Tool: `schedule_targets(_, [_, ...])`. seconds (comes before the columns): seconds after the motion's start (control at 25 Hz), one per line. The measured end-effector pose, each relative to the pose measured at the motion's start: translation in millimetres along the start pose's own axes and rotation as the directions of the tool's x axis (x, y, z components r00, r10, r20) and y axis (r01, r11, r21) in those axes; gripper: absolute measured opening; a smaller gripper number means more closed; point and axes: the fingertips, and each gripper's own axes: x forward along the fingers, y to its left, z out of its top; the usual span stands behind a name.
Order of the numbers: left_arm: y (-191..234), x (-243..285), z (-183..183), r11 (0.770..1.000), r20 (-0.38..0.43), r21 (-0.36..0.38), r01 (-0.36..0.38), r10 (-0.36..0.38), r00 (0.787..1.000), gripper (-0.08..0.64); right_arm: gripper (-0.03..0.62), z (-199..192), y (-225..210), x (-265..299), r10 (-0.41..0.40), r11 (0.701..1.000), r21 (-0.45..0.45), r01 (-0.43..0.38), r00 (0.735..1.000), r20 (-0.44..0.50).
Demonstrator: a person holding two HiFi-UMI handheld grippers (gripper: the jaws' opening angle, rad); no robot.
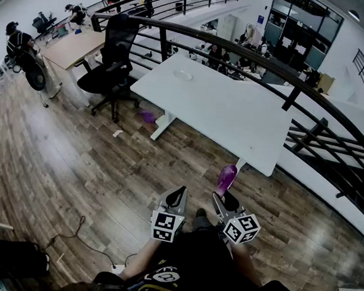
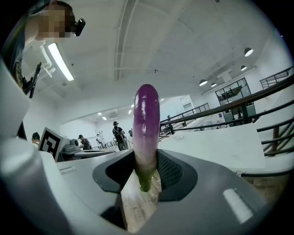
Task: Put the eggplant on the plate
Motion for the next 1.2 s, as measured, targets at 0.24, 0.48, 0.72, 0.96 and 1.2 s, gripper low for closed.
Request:
schedule_targets(0.24, [4,1,-2,1.0,-0.006,-0.009,-0.005,0.005,1.0,0.005,0.156,-1,2,8,0.014,1.0,-0.008,-0.014,1.0,-0.021])
schedule_targets(0.48, [19,-7,-6,0.999,-0.013,-0.026,-0.035,0.035,0.999,0.005,0.156,-4,9,20,0.033,0.999,-0.016,-0.033,0.999,-0.041])
schedule_targets(0.72, [25,-8,-13,0.998,-0.026,-0.044,-0.049,0.047,0.999,0.005,0.156,-6,12,27,0.044,0.999,-0.024,-0.045,0.998,-0.049])
schedule_targets(0.96, [23,2,-11,0.997,-0.029,-0.065,-0.038,0.036,0.999,0.005,0.156,6,6,28,0.059,0.998,0.015,-0.059,0.998,-0.006])
schedule_targets(1.2, [24,31,-21,0.994,-0.058,-0.109,-0.011,0.005,0.998,0.005,0.156,8,-9,39,0.043,0.999,0.001,-0.043,0.998,-0.049])
